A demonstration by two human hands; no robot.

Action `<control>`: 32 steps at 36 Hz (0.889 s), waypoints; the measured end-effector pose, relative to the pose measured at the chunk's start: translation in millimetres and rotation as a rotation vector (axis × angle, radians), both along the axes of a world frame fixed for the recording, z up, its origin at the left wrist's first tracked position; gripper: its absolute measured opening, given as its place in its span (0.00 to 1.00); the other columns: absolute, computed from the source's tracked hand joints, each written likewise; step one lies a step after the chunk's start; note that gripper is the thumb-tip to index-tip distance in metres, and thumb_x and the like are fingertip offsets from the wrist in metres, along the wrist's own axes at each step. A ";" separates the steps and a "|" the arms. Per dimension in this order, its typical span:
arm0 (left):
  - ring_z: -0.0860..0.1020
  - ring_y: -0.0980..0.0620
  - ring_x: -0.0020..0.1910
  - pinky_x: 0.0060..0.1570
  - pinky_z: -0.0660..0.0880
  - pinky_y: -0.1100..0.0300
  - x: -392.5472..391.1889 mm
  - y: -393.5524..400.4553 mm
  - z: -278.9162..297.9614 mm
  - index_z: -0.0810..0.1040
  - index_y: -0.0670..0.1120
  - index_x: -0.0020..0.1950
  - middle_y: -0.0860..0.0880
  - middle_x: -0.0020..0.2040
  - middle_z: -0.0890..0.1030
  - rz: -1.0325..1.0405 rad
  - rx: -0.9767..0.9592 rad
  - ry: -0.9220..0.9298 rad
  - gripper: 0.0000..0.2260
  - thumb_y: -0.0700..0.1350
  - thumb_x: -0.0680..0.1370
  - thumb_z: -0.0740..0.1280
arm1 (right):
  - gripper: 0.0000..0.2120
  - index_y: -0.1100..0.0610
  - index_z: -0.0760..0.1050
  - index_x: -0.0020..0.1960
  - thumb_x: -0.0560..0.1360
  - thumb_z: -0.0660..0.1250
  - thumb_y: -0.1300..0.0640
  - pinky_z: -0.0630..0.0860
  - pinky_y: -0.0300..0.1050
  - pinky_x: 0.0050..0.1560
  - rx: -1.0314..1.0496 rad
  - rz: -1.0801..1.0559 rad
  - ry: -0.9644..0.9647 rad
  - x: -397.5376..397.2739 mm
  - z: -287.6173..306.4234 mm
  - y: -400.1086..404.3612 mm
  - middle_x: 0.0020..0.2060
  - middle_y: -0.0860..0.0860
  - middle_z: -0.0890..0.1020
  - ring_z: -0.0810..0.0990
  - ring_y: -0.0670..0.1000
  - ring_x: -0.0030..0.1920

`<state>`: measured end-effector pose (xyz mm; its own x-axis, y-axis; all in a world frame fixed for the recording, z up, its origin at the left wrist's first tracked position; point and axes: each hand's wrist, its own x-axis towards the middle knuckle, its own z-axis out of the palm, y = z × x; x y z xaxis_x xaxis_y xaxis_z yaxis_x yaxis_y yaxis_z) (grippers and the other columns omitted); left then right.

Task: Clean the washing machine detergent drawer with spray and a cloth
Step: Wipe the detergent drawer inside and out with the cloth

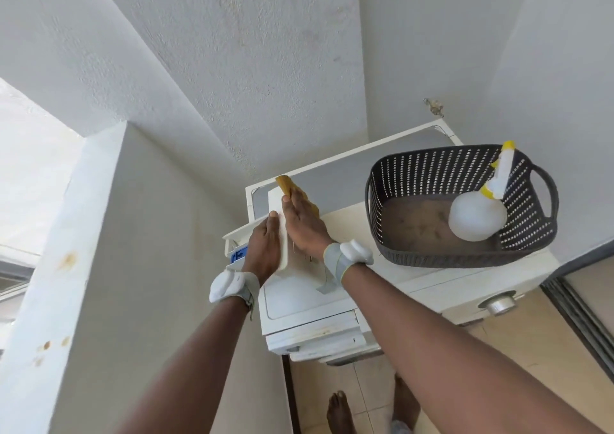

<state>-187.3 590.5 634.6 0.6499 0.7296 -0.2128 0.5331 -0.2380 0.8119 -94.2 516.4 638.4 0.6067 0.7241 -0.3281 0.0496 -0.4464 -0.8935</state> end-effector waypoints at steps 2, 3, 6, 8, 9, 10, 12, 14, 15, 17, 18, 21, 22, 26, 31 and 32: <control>0.80 0.59 0.47 0.48 0.73 0.68 -3.4 -1.8 -4.6 0.82 0.43 0.56 0.53 0.49 0.84 0.009 0.008 -0.018 0.23 0.53 0.90 0.50 | 0.31 0.46 0.45 0.84 0.85 0.41 0.36 0.49 0.59 0.81 -0.028 0.019 -0.018 -9.5 -0.8 -12.4 0.84 0.46 0.50 0.51 0.52 0.83; 0.81 0.59 0.49 0.50 0.73 0.65 -3.5 -1.6 -5.9 0.82 0.44 0.56 0.53 0.50 0.85 0.009 0.010 -0.023 0.23 0.54 0.90 0.50 | 0.30 0.46 0.45 0.84 0.85 0.41 0.37 0.51 0.60 0.81 -0.033 0.026 -0.041 -15.1 -1.7 -19.7 0.84 0.46 0.50 0.52 0.53 0.83; 0.83 0.52 0.54 0.57 0.73 0.57 -2.2 3.2 -8.3 0.83 0.45 0.58 0.50 0.55 0.86 -0.004 -0.011 -0.028 0.25 0.57 0.89 0.50 | 0.29 0.47 0.47 0.84 0.86 0.44 0.39 0.54 0.59 0.80 0.007 0.045 -0.122 -43.1 -7.1 -46.8 0.84 0.46 0.51 0.54 0.53 0.83; 0.81 0.50 0.53 0.56 0.71 0.58 -2.9 0.2 -3.6 0.83 0.43 0.57 0.49 0.54 0.85 -0.016 -0.003 -0.028 0.25 0.57 0.89 0.50 | 0.28 0.47 0.49 0.84 0.86 0.45 0.40 0.57 0.57 0.80 0.048 0.060 -0.206 -66.9 -11.3 -70.3 0.84 0.46 0.52 0.54 0.52 0.82; 0.81 0.50 0.52 0.55 0.72 0.58 -4.4 -2.1 -4.8 0.82 0.43 0.56 0.49 0.53 0.86 -0.015 0.004 -0.030 0.26 0.57 0.89 0.50 | 0.28 0.46 0.49 0.84 0.86 0.45 0.40 0.58 0.57 0.80 0.059 0.066 -0.243 -77.8 -13.6 -81.7 0.83 0.45 0.53 0.55 0.51 0.82; 0.82 0.50 0.51 0.54 0.73 0.57 -4.9 -3.8 -4.4 0.82 0.43 0.54 0.48 0.52 0.86 -0.019 0.014 -0.034 0.26 0.57 0.89 0.50 | 0.28 0.46 0.50 0.84 0.86 0.44 0.39 0.60 0.56 0.80 0.059 0.064 -0.286 -85.7 -13.0 -90.6 0.83 0.45 0.54 0.55 0.51 0.82; 0.83 0.51 0.52 0.55 0.76 0.55 -9.9 -7.9 -7.3 0.82 0.46 0.54 0.49 0.52 0.86 -0.024 0.017 -0.042 0.26 0.59 0.89 0.49 | 0.30 0.45 0.51 0.84 0.84 0.41 0.37 0.61 0.56 0.78 0.013 0.072 -0.375 -96.6 -12.0 -101.9 0.83 0.44 0.55 0.56 0.51 0.82; 0.83 0.50 0.54 0.58 0.76 0.54 -12.0 -6.7 -10.2 0.82 0.47 0.54 0.49 0.52 0.86 -0.025 0.006 -0.052 0.26 0.60 0.88 0.49 | 0.33 0.45 0.52 0.83 0.82 0.37 0.35 0.63 0.58 0.77 -0.041 0.073 -0.423 -96.2 -6.6 -100.6 0.83 0.45 0.57 0.56 0.53 0.82; 0.83 0.49 0.54 0.58 0.76 0.53 -11.7 -6.8 -9.2 0.82 0.47 0.53 0.49 0.52 0.86 -0.029 0.008 -0.048 0.26 0.60 0.88 0.49 | 0.35 0.45 0.52 0.83 0.81 0.34 0.33 0.63 0.60 0.76 -0.065 0.064 -0.427 -93.3 -4.3 -97.2 0.83 0.45 0.57 0.56 0.55 0.82; 0.82 0.48 0.56 0.60 0.75 0.53 -10.0 -5.1 -8.2 0.82 0.47 0.55 0.48 0.54 0.86 -0.049 0.031 -0.041 0.25 0.58 0.89 0.49 | 0.35 0.44 0.52 0.83 0.80 0.34 0.32 0.62 0.63 0.75 -0.103 0.051 -0.413 -80.4 -2.2 -83.2 0.83 0.44 0.56 0.55 0.58 0.82; 0.82 0.47 0.58 0.62 0.74 0.54 -13.5 -6.6 -11.3 0.82 0.46 0.57 0.47 0.57 0.85 -0.056 0.045 -0.039 0.24 0.57 0.89 0.49 | 0.33 0.45 0.53 0.83 0.82 0.37 0.34 0.61 0.64 0.75 -0.122 0.053 -0.408 -74.9 -2.9 -76.3 0.83 0.44 0.55 0.55 0.59 0.82; 0.80 0.46 0.62 0.67 0.73 0.51 -12.0 -5.0 -12.1 0.81 0.47 0.62 0.48 0.61 0.84 -0.075 0.122 -0.061 0.25 0.57 0.89 0.48 | 0.28 0.47 0.56 0.82 0.85 0.43 0.38 0.59 0.66 0.75 -0.143 0.043 -0.370 -41.5 2.5 -46.1 0.83 0.45 0.55 0.53 0.58 0.82; 0.80 0.46 0.62 0.67 0.73 0.51 -11.1 -3.9 -12.8 0.81 0.46 0.62 0.48 0.61 0.84 -0.073 0.129 -0.062 0.25 0.57 0.89 0.48 | 0.28 0.48 0.56 0.82 0.86 0.44 0.39 0.58 0.66 0.76 -0.140 0.044 -0.350 -30.7 6.4 -36.7 0.83 0.45 0.55 0.53 0.58 0.82; 0.79 0.43 0.65 0.69 0.72 0.49 -8.8 -4.1 -9.2 0.80 0.43 0.67 0.45 0.64 0.82 -0.075 0.136 -0.042 0.28 0.58 0.87 0.47 | 0.30 0.54 0.51 0.84 0.86 0.46 0.42 0.52 0.59 0.80 -0.054 0.053 -0.194 -14.7 6.9 -15.0 0.84 0.52 0.53 0.53 0.57 0.82; 0.80 0.40 0.63 0.67 0.74 0.44 -12.5 -5.8 -7.6 0.80 0.43 0.63 0.41 0.62 0.83 -0.087 0.137 -0.020 0.29 0.60 0.87 0.47 | 0.33 0.52 0.43 0.85 0.86 0.48 0.39 0.43 0.53 0.82 0.038 0.039 -0.077 -48.3 1.6 -37.5 0.84 0.50 0.46 0.45 0.51 0.83; 0.80 0.42 0.63 0.68 0.74 0.44 -11.1 -6.3 -6.8 0.80 0.44 0.63 0.42 0.63 0.83 -0.082 0.122 -0.023 0.29 0.61 0.87 0.46 | 0.33 0.50 0.41 0.85 0.86 0.47 0.39 0.42 0.53 0.82 0.057 0.049 -0.064 -55.6 -0.5 -46.5 0.84 0.48 0.44 0.43 0.50 0.83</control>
